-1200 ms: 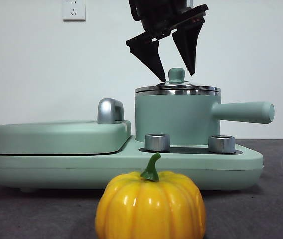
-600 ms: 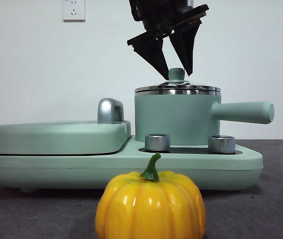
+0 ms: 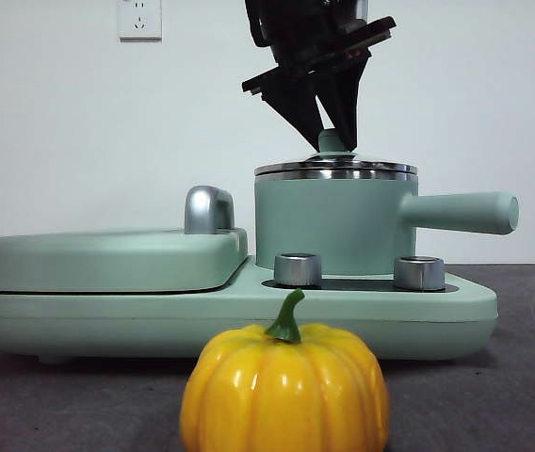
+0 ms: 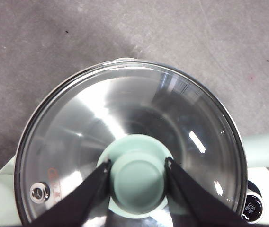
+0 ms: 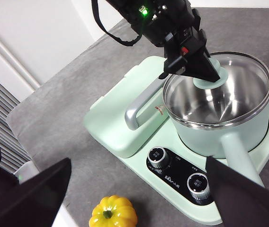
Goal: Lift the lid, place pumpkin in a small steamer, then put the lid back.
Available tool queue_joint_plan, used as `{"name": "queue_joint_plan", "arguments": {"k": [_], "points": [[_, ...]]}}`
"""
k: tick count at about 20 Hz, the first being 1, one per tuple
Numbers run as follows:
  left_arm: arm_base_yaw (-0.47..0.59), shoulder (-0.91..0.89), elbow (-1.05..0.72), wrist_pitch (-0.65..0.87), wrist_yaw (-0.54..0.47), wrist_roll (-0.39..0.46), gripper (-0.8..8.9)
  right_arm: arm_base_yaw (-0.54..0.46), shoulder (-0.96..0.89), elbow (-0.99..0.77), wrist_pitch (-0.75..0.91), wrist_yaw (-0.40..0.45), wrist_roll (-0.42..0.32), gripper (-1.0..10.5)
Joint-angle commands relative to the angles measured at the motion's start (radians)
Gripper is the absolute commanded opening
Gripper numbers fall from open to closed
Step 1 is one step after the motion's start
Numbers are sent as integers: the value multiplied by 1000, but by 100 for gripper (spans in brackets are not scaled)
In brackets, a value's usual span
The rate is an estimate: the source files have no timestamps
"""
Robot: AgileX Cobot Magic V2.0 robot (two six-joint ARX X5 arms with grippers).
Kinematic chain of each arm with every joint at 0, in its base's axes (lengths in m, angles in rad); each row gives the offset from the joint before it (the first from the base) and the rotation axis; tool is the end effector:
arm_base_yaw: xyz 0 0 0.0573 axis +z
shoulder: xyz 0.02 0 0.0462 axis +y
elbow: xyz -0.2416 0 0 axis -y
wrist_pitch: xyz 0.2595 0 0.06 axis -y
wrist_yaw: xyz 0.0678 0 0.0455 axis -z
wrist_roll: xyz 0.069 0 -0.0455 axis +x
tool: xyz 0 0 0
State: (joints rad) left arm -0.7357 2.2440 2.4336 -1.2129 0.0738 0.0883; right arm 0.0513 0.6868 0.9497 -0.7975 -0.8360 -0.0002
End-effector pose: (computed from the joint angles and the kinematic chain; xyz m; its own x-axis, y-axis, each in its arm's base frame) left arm 0.3564 -0.3295 0.2836 0.3354 -0.4031 -0.8515 0.7508 0.6603 -0.0168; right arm 0.1635 0.0597 0.3240 0.5381 0.7706 -0.3416 -0.6721 0.6368 0.3779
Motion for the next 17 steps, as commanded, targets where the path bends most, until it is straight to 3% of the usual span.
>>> {"name": "queue_joint_plan", "arguments": {"k": [1, 9, 13, 17], "points": [[-12, 33, 30, -6, -3, 5, 28, 2, 4, 15, 1, -2, -8, 452], [-7, 23, 182, -51, -3, -14, 14, 9, 23, 39, -30, 6, -3, 452], [18, 21, 281, -114, -3, -32, 14, 68, 124, 152, -135, 111, -1, 452], [75, -4, 292, -166, -3, -56, 14, 226, 241, 266, -252, 281, 2, 452]]}}
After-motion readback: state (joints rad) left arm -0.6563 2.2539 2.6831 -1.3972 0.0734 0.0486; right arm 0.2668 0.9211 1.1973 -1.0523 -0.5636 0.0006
